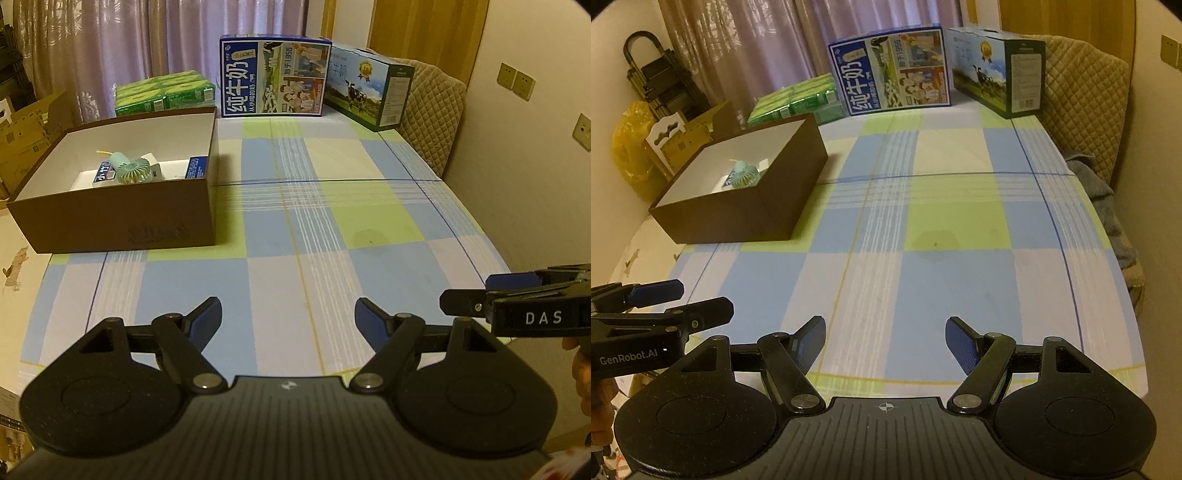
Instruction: Organize rigid objects
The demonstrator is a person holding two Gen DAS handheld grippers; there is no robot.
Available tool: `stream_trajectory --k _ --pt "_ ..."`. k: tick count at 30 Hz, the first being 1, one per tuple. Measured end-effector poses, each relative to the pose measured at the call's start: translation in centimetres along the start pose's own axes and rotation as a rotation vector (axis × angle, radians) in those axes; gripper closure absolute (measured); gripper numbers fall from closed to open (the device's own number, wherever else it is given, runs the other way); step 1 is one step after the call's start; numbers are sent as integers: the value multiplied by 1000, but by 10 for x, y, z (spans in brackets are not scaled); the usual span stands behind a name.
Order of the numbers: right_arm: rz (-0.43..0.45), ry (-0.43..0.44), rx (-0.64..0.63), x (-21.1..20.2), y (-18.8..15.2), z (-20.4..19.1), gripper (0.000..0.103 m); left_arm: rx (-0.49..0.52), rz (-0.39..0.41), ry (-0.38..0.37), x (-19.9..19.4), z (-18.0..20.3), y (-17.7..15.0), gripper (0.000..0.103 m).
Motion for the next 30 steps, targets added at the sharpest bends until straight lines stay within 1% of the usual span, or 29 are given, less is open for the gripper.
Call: stream_trajectory --k 10,30 --pt "-5 -2 2 -4 -7 1 34 -4 2 -4 -5 6 -8 27" --pt "-23 6 -1 7 1 -3 34 -20 -7 15 2 -2 -2 27"
Point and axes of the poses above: each gripper's, at about its wrist camera, not at the fingertips, and x roughly the way its jaws point, z to its right, y to its top, the point moved 2 cm from there along x, roughly the way its jaws point, and after that the axes turned 9 degrees about -x, right-handed, at the moved point
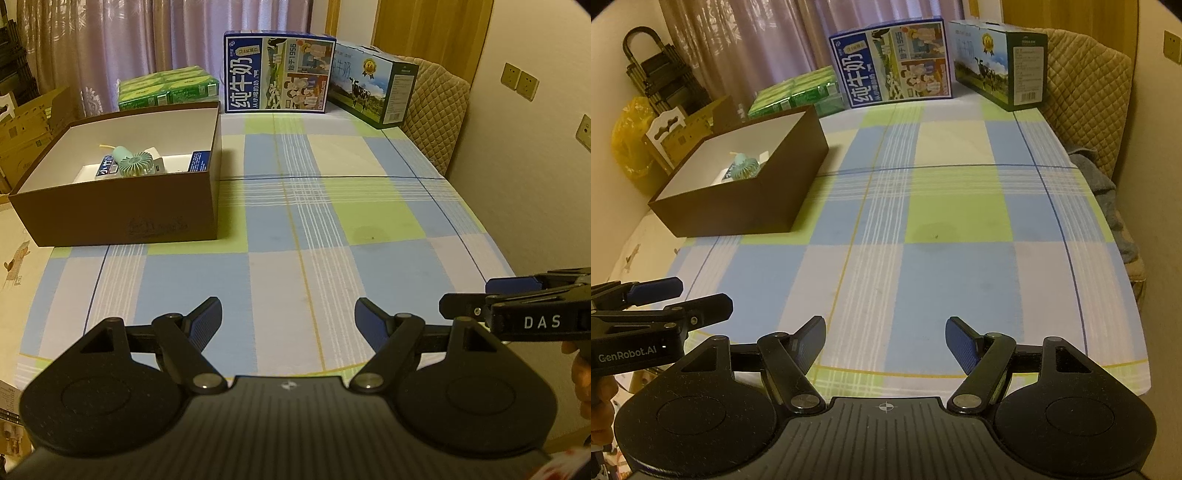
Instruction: Organize rigid objects
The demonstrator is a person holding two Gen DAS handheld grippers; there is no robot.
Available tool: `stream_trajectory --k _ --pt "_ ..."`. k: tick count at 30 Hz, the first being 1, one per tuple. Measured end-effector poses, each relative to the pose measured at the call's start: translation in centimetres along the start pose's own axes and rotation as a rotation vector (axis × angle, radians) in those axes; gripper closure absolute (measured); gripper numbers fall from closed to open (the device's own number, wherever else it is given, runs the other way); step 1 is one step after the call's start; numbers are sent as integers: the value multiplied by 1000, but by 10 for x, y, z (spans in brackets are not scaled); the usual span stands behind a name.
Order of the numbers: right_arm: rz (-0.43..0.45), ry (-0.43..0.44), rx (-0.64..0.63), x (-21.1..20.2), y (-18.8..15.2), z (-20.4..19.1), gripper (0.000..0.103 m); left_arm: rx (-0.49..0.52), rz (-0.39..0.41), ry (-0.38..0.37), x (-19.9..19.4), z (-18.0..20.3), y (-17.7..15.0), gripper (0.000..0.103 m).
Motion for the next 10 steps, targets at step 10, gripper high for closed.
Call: stream_trajectory --k 10 --pt "-14 -3 10 6 2 1 34 5 -9 -5 6 0 4 31"
Point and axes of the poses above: each gripper's, at about its wrist camera, not at the fingertips, and x roughly the way its jaws point, z to its right, y to its top, the point moved 2 cm from there along x, roughly the way its jaws point, and after that the axes turned 9 degrees about -x, right-handed, at the moved point
